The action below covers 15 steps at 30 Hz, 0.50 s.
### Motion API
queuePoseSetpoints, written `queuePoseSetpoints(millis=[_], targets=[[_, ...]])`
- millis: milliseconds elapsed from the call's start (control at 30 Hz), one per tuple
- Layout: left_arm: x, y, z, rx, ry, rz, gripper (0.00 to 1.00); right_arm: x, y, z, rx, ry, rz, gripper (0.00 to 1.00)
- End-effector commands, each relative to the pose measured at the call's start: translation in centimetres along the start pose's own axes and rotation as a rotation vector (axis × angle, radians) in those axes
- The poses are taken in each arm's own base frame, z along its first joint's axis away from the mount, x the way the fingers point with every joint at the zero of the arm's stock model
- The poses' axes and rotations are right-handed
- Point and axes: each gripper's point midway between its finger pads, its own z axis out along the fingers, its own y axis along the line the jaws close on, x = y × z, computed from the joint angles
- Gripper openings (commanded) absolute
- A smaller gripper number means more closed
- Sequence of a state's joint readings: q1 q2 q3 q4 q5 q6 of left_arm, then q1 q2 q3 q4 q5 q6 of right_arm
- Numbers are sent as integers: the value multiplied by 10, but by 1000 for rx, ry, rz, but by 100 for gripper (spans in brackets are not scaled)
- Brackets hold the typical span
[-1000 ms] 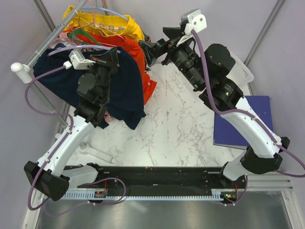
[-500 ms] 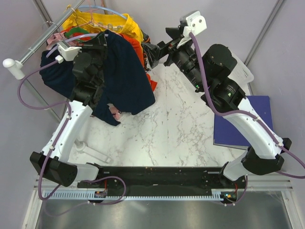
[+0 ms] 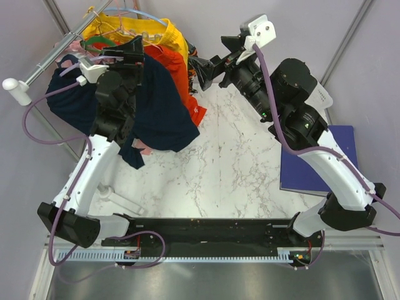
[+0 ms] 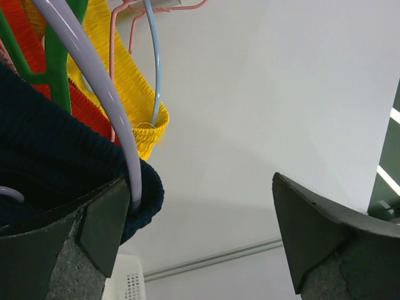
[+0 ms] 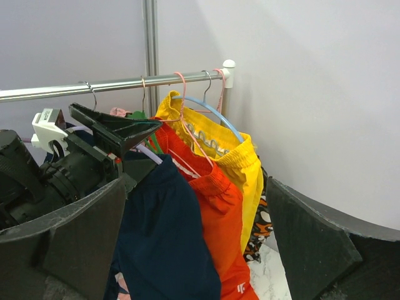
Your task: Place the shorts on the hanger
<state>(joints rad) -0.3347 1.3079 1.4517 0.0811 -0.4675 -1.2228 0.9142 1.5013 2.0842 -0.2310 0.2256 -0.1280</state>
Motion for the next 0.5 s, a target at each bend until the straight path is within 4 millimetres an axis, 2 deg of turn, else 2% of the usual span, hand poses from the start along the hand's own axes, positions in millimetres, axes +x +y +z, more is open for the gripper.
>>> queuePoseSetpoints(millis=[0,33,200,233,267,333,467], targets=[[-8,-12,-15,67,10,68,100,-27,-6,-17,2,-52,15,98],[-12,-17,-20,77,0,79,100,-26,-6,-19,0,-49,16,98],[-25,0,-32,24,-44,161,100,-31,-9,-26,1,-55,19,98],[-32,-6,-38,41,-58,156,99,-31,-8,-27,-4,-54,16,98],[-31,0,-40,45,-61,185,99,-30,-8,-28,-5,-50,12,98],[-39,-9,-45,92,-90,192,99,-27,-8,-29,-5,-44,6,98],[-49,-9,-52,107,-126,246,99,-20,-5,-30,-21,-29,0,98]])
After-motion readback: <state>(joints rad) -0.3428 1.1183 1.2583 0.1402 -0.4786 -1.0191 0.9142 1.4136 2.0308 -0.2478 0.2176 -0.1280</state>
